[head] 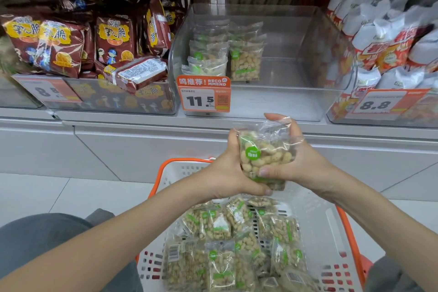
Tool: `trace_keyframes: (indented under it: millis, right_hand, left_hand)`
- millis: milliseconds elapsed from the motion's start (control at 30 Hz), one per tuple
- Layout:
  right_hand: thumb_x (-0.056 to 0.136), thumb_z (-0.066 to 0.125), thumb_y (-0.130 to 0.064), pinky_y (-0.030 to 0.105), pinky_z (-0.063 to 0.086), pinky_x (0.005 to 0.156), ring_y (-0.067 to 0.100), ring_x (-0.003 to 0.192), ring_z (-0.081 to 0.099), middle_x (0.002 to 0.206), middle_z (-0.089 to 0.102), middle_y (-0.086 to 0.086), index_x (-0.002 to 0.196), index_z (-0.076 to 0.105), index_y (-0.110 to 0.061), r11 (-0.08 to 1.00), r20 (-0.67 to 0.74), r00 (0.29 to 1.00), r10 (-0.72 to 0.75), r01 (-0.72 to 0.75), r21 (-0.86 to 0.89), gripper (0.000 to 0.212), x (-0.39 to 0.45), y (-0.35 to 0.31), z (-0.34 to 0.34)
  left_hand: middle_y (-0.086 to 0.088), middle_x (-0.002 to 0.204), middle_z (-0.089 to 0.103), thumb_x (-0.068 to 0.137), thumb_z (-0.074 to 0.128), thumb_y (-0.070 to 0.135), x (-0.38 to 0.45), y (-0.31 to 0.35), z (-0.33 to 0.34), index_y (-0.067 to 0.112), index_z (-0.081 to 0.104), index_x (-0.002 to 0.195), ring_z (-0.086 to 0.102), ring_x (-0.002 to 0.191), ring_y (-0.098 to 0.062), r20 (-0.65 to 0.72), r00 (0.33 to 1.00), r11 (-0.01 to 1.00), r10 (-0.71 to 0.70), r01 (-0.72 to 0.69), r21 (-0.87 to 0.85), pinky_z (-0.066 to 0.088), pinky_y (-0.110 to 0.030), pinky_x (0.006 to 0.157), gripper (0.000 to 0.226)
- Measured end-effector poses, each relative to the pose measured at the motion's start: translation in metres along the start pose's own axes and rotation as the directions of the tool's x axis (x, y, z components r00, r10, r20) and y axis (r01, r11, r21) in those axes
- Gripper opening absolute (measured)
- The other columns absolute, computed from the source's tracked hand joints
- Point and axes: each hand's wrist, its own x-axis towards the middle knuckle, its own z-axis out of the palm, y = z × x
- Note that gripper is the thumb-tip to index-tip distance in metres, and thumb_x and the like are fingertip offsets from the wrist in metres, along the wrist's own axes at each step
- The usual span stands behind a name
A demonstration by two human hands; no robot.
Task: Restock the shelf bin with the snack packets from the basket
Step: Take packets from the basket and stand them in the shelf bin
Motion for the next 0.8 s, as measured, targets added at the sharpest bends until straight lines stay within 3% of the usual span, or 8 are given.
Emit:
trace_keyframes:
  millis: [133, 200, 267, 400, 467, 567, 700, 800]
  right_hand:
    - [0.048, 0.087, -0.01, 0.024, 0.056, 0.063, 0.015, 0.076, 0.072, 0.082, 0.075, 0.0, 0.118, 0.051, -0.026, 0.994, -0.16, 0.981, -0.107, 0.103, -0.037, 0.081, 0.001, -0.011, 0.0]
    - [0.039, 0.095, -0.017, 0.027, 0.057, 0.065, 0.012, 0.079, 0.071, 0.087, 0.074, -0.001, 0.114, 0.053, -0.019, 0.982, -0.289, 0.94, -0.183, 0.186, -0.018, 0.086, 0.012, -0.031, -0.013]
    - [0.038, 0.096, -0.036, 0.037, 0.058, 0.077, 0.02, 0.092, 0.069, 0.104, 0.07, 0.01, 0.122, 0.05, -0.006, 0.966, -0.392, 0.885, -0.252, 0.252, -0.051, 0.1, 0.029, -0.057, -0.028]
    - [0.042, 0.095, -0.038, 0.044, 0.057, 0.084, 0.027, 0.103, 0.068, 0.115, 0.067, 0.016, 0.126, 0.05, 0.0, 0.94, -0.457, 0.822, -0.339, 0.312, -0.135, 0.102, 0.086, -0.098, -0.054]
    - [0.042, 0.095, -0.035, 0.037, 0.058, 0.078, 0.021, 0.096, 0.071, 0.107, 0.072, 0.011, 0.12, 0.057, -0.001, 0.948, -0.412, 0.856, -0.313, 0.255, -0.191, 0.093, 0.118, -0.105, -0.059]
    - [0.041, 0.092, -0.026, 0.035, 0.059, 0.076, 0.015, 0.082, 0.073, 0.091, 0.076, 0.004, 0.106, 0.069, -0.005, 0.966, -0.313, 0.939, -0.144, 0.064, -0.251, 0.071, 0.158, -0.093, -0.058]
    - [0.014, 0.094, -0.049, 0.044, 0.055, 0.089, 0.022, 0.092, 0.072, 0.098, 0.075, 0.006, 0.101, 0.072, -0.009, 0.95, -0.264, 0.964, 0.014, -0.095, -0.297, 0.098, 0.196, -0.059, -0.059]
    - [0.014, 0.091, -0.054, 0.041, 0.051, 0.097, 0.019, 0.101, 0.068, 0.108, 0.072, 0.002, 0.101, 0.069, -0.013, 0.902, -0.247, 0.966, 0.079, -0.175, -0.395, 0.099, 0.206, -0.053, -0.06]
  left_hand:
    - [0.0, 0.125, 0.053, 0.071, 0.08, 0.0, 0.003, 0.01, -0.007, 0.029, 0.006, 0.124, 0.062, 0.096, -0.003, 0.015, 0.997, 0.993, 0.069, -0.071, 0.092, 0.053, -0.016, 0.082, 0.095]
    - [-0.002, 0.131, 0.04, 0.065, 0.086, 0.014, 0.006, 0.016, -0.016, 0.031, 0.007, 0.132, 0.052, 0.115, -0.011, -0.037, 0.992, 0.973, 0.118, -0.108, 0.206, 0.046, -0.024, 0.096, 0.106]
    - [-0.003, 0.135, 0.03, 0.062, 0.088, 0.026, 0.011, 0.02, -0.029, 0.03, 0.011, 0.137, 0.037, 0.126, -0.015, -0.108, 0.981, 0.938, 0.163, -0.119, 0.327, 0.039, -0.033, 0.104, 0.108]
    - [-0.001, 0.128, 0.034, 0.064, 0.086, 0.029, 0.024, 0.025, -0.054, 0.024, 0.025, 0.128, 0.037, 0.125, -0.02, -0.274, 0.923, 0.873, 0.27, -0.115, 0.474, 0.041, -0.037, 0.1, 0.089]
    - [-0.001, 0.121, 0.034, 0.064, 0.086, 0.027, 0.03, 0.028, -0.062, 0.022, 0.027, 0.124, 0.04, 0.12, -0.024, -0.352, 0.897, 0.88, 0.266, -0.077, 0.468, 0.039, -0.039, 0.103, 0.084]
    - [-0.004, 0.119, 0.036, 0.067, 0.084, 0.026, 0.035, 0.03, -0.067, 0.025, 0.028, 0.113, 0.041, 0.115, -0.025, -0.369, 0.895, 0.891, 0.25, -0.063, 0.45, 0.04, -0.04, 0.1, 0.073]
    - [-0.002, 0.116, 0.034, 0.07, 0.081, 0.025, 0.035, 0.029, -0.069, 0.03, 0.025, 0.11, 0.039, 0.114, -0.02, -0.315, 0.912, 0.867, 0.263, -0.081, 0.491, 0.035, -0.028, 0.091, 0.068]
    - [-0.001, 0.118, 0.034, 0.071, 0.08, 0.024, 0.034, 0.029, -0.072, 0.032, 0.025, 0.111, 0.04, 0.117, -0.021, -0.299, 0.917, 0.861, 0.263, -0.083, 0.503, 0.039, -0.035, 0.099, 0.068]
